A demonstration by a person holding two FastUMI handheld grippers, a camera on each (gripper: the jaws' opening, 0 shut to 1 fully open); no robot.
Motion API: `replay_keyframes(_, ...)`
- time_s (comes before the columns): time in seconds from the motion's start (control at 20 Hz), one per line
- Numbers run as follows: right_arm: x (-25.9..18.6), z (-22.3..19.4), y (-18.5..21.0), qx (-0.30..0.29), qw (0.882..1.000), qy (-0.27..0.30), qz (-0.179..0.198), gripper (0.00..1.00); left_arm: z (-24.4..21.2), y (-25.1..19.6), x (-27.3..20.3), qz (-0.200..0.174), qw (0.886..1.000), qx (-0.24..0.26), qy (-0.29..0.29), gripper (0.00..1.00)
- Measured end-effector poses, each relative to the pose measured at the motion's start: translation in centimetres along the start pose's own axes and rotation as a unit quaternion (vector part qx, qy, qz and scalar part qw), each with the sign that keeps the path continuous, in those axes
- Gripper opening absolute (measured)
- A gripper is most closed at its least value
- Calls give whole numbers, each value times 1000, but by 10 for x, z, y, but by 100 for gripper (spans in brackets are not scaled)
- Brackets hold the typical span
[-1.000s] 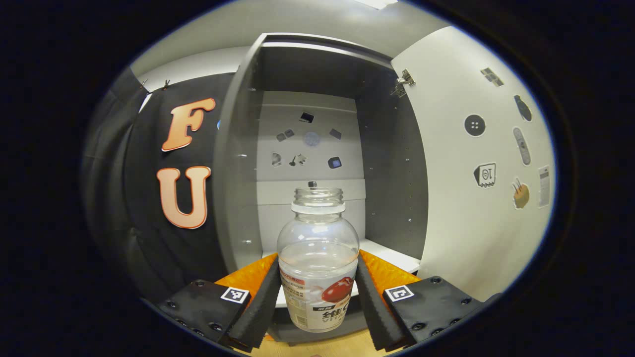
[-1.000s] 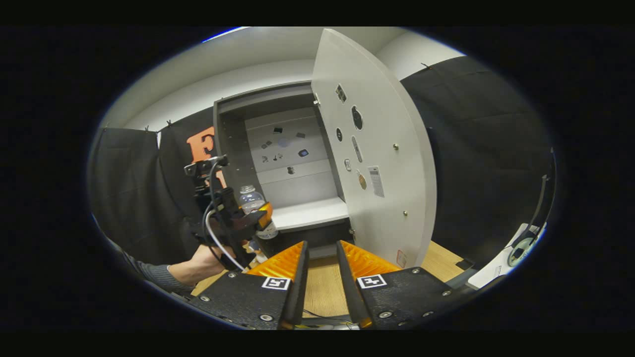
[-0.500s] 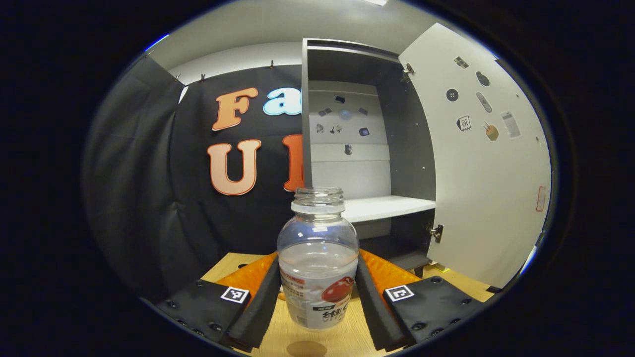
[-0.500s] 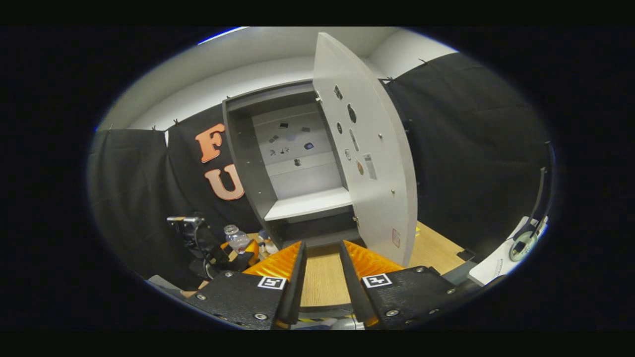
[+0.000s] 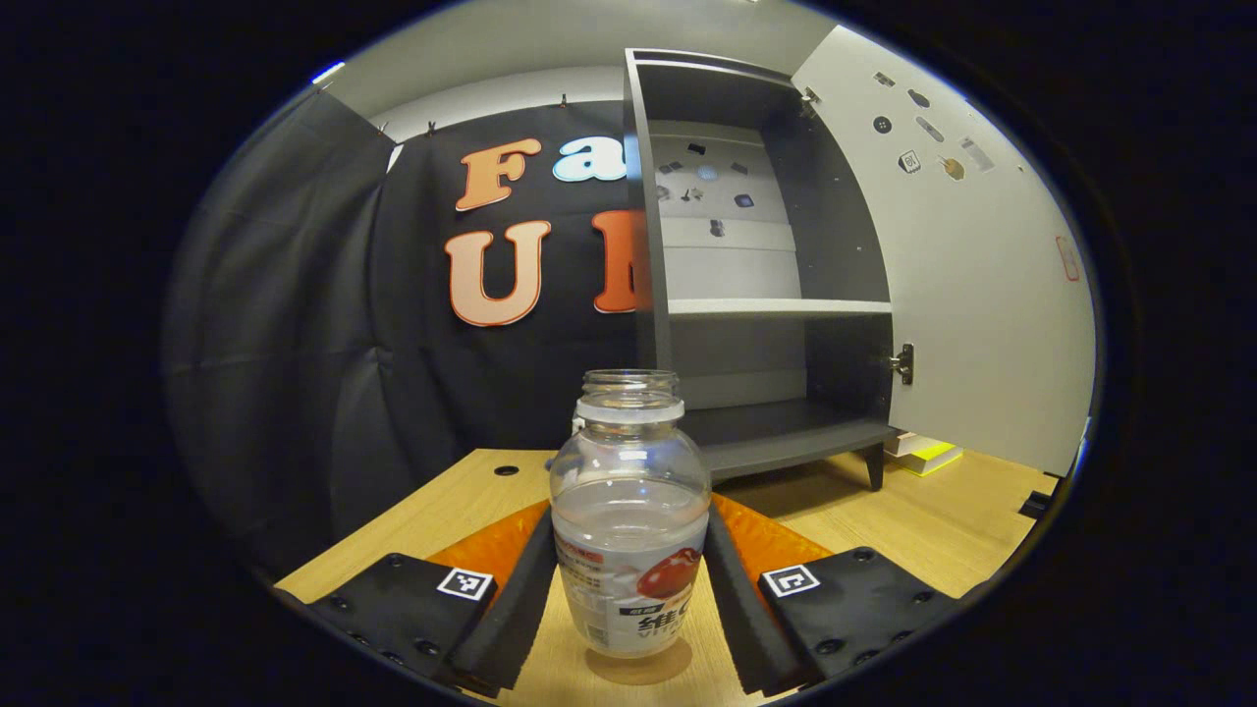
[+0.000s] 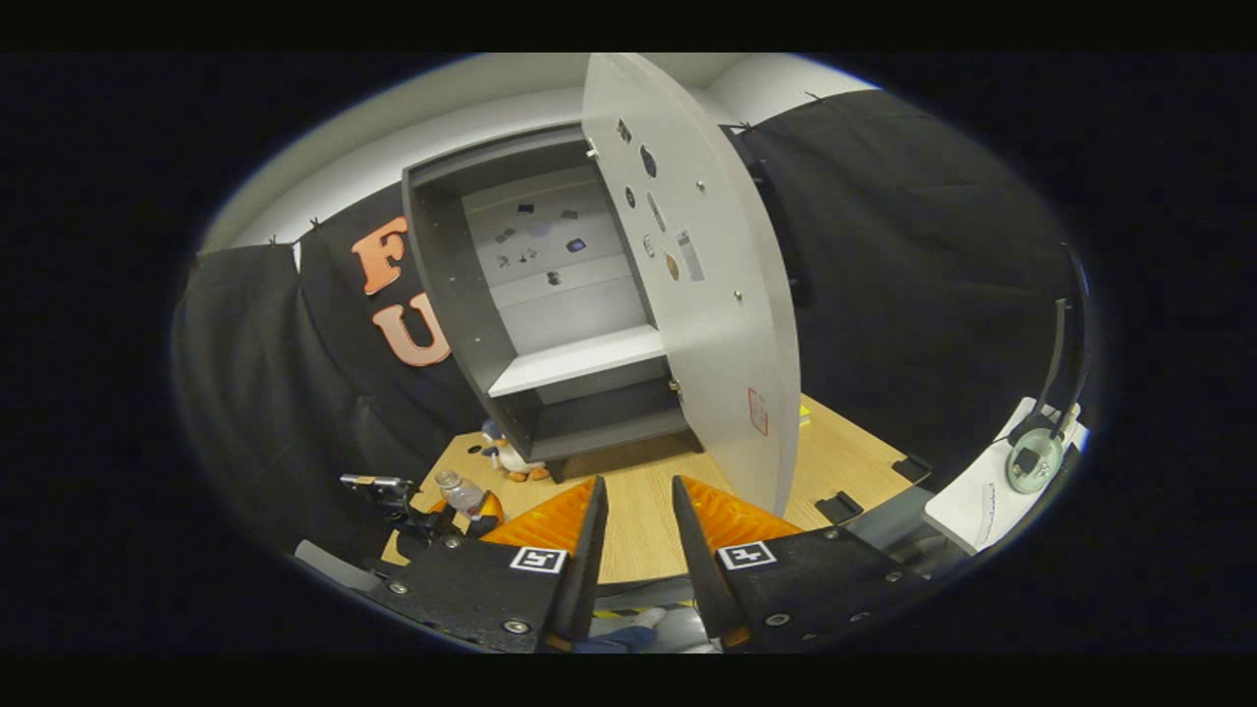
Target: Open the cabinet door with the right hand, grasp the bottle in the cabinet with the left hand and place it on the coaster, then close the cabinet door with the right hand.
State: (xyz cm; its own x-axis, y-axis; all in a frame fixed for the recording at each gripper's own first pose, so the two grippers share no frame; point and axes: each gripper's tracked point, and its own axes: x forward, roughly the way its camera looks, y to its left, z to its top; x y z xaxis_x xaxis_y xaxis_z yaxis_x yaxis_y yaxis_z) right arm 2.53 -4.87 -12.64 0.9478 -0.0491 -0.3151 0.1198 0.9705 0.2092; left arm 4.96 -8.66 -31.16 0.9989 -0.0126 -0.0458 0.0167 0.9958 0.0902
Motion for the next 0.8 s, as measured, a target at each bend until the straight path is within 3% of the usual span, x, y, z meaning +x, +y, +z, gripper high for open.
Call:
replay_keyframes(0.4,21,-37,-5,-15,998,55,-12,42,-56,0,11,7,999,-1,32,85)
replay_keyframes(0.8,23,-48,-1,-23,997,69,-4,42,-60,-1,6,9,999,-4,35,86)
